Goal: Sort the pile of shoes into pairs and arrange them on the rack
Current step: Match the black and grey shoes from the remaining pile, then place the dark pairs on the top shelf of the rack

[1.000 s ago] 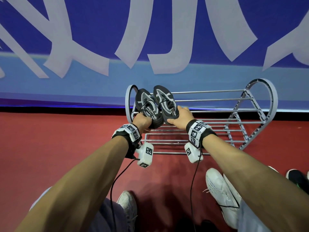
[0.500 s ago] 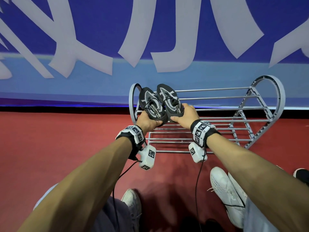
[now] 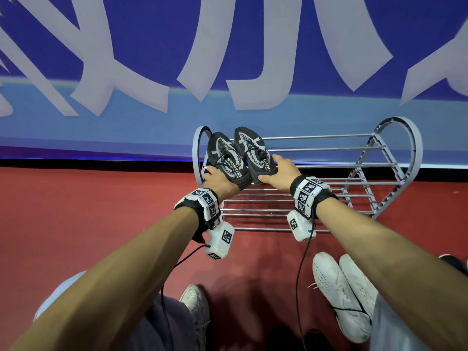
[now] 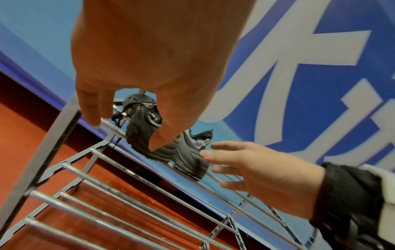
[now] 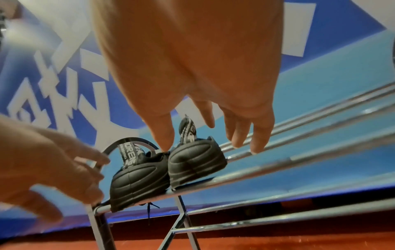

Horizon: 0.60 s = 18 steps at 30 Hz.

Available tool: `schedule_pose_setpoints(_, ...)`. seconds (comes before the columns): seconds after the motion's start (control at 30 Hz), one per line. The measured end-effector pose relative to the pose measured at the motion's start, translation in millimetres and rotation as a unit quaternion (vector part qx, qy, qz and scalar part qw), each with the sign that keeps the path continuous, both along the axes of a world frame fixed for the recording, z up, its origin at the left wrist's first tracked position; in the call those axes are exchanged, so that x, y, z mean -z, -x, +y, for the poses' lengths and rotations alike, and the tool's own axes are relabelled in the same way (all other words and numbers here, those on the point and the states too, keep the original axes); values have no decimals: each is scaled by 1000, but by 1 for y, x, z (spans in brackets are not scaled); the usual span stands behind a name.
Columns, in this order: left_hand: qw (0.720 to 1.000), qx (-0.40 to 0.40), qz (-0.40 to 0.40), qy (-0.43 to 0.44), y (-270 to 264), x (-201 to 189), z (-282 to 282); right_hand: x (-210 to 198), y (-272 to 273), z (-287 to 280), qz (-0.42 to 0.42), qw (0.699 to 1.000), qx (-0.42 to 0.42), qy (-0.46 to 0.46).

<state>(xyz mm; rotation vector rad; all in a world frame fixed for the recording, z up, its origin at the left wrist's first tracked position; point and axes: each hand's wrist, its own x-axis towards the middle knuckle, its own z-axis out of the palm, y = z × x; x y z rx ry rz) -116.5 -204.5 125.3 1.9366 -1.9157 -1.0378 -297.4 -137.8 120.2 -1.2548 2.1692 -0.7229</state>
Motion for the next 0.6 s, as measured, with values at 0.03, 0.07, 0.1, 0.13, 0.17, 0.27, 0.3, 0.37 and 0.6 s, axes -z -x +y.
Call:
schedule_pose_setpoints(0.03,999,8,-24,39,0,-7,6,-5,1,4,18,1000,0,-1)
schedule_pose_setpoints(0.07,996,21,-30,79,0,-15,12,-10,3,10,45,999,-3,4)
schedule_pose_setpoints(0.1,992,40,-27,114,0,-21,17,-16,5,16,73,997,-7,8)
schedule_pose_setpoints(0.13,986,57,-20,153,0,-34,26,-23,8,24,104,994,-13,13)
schedule_pose_setpoints(0.17,981,68,-6,184,2,-40,31,-30,12,33,133,991,-19,18)
schedule_pose_setpoints(0.27,955,109,48,271,11,-55,58,-51,25,67,189,981,-29,22)
schedule_pose_setpoints(0.3,946,124,60,292,15,-57,67,-56,30,80,202,979,-33,18)
schedule_pose_setpoints(0.37,937,157,77,304,23,-57,86,-61,41,108,216,975,-45,-6)
schedule_pose_setpoints(0.6,934,296,30,197,46,12,176,-10,65,233,176,964,-68,-186)
